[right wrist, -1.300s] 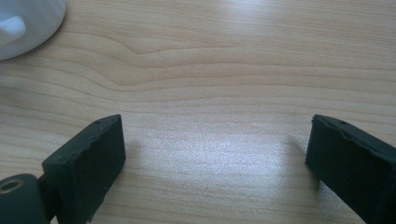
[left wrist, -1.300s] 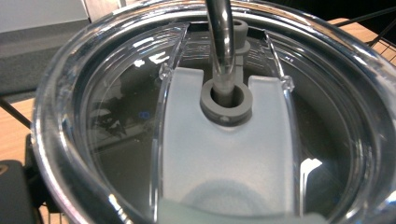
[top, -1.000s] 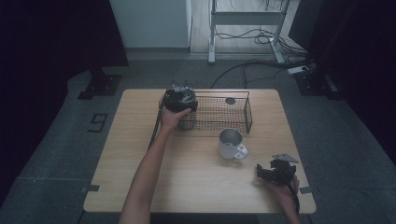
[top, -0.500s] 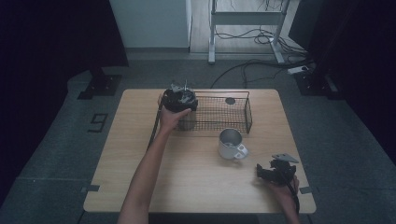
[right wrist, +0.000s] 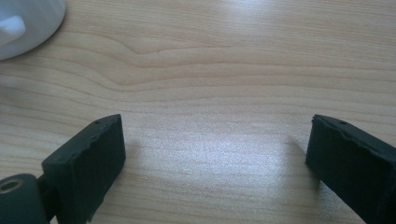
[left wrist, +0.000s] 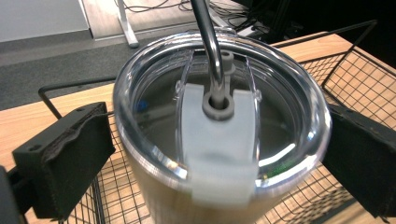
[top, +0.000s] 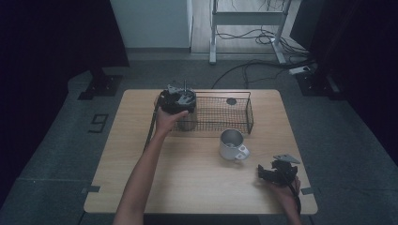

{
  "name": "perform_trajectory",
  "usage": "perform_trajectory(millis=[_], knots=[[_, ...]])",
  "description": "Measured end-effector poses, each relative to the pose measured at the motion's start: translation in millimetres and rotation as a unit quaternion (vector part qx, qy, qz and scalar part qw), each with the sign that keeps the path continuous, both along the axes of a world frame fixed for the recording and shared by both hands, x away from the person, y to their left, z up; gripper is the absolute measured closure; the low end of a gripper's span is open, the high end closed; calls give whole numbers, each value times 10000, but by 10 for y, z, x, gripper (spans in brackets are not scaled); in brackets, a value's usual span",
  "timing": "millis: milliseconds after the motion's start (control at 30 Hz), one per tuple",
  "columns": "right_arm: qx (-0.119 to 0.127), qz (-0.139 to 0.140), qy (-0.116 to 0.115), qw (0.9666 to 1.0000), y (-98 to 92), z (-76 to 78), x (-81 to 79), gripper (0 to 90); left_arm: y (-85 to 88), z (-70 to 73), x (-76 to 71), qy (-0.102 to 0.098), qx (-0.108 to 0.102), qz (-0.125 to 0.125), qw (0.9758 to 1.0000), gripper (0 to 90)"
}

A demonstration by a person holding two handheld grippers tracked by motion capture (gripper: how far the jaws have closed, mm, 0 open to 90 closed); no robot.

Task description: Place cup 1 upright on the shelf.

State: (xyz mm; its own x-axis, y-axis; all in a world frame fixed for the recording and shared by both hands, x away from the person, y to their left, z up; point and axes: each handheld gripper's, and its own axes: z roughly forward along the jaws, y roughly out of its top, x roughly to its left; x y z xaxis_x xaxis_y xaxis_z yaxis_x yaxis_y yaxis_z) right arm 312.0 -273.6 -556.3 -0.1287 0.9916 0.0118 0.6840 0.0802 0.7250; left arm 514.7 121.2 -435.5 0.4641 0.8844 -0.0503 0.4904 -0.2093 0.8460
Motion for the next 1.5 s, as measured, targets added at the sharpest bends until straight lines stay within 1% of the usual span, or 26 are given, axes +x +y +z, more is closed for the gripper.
perform_trajectory(millis=[67, 200, 400, 467, 667, 700, 767, 867, 967, 1067, 1200, 1500], knots=[[3, -4, 1, 10000, 1, 0, 0, 42, 10, 8, -24, 5, -13, -3, 10000, 0], [0, 7, 3, 10000, -5, 0, 10, 43, 28, 25, -94, -58, -73, -49, 9999, 0], [2, -5, -1, 10000, -6, 0, 9, 47, 74, 68, -162, -71, -128, -104, 9998, 0], [4, -11, -2, 10000, -6, 1, 8, 49, 108, 87, -213, -69, -183, -149, 9997, 1], [8, -33, -8, 10000, -6, 0, 8, 51, 162, 81, -299, -77, -187, -218, 9996, 2], [7, -35, -9, 10000, -7, 0, 8, 51, 195, 68, -340, -75, -217, -230, 9995, 4], [7, -40, -11, 10000, -7, 0, 8, 53, 225, 59, -367, -70, -215, -235, 9995, 4], [5, -42, -14, 10000, -8, 0, 7, 53, 273, 50, -428, -48, -303, -219, 9993, 8], [5, -44, -15, 10000, -8, 0, 7, 54, 321, 51, -515, -59, -324, -240, 9992, 13], [4, -43, -16, 10000, -8, 0, 8, 54, 377, 44, -632, -69, -312, -266, 9991, 15], [7, -42, -17, 10000, -7, 1, 7, 56, 459, 16, -797, -54, -280, -284, 9992, 23], [14, -46, -9, 10000, -5, 3, 6, 57, 570, -40, -1104, -50, -164, -396, 9991, 33]])
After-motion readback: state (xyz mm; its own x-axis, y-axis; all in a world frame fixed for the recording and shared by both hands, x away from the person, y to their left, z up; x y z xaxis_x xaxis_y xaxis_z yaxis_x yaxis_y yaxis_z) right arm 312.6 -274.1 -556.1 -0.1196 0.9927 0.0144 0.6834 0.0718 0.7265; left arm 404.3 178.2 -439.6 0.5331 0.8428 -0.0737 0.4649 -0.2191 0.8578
